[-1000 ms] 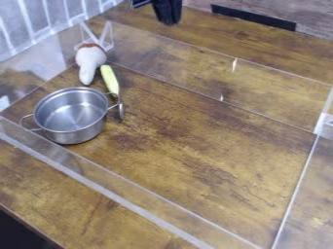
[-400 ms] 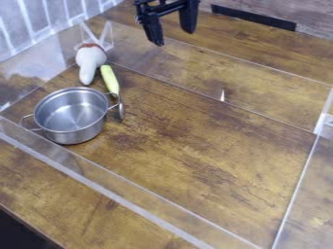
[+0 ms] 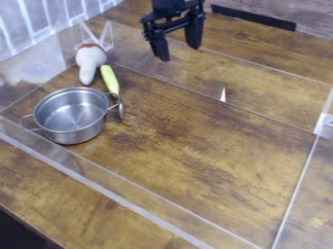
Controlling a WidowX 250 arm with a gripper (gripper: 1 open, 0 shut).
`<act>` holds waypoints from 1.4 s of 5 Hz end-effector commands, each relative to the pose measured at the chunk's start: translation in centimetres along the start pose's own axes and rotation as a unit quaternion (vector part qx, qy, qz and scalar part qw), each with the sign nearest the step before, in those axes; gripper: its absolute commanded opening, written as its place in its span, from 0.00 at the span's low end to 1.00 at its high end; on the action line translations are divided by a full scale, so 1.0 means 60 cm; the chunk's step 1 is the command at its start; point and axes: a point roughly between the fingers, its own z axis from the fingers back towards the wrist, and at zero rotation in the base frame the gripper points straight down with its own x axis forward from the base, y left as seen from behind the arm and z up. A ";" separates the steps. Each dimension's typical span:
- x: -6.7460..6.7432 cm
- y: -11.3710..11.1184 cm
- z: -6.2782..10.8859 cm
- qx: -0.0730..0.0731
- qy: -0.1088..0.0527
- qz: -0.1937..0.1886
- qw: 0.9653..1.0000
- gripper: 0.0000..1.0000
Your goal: Move the green spoon to the left
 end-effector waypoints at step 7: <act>0.059 0.050 0.035 0.005 -0.046 -0.017 0.999 1.00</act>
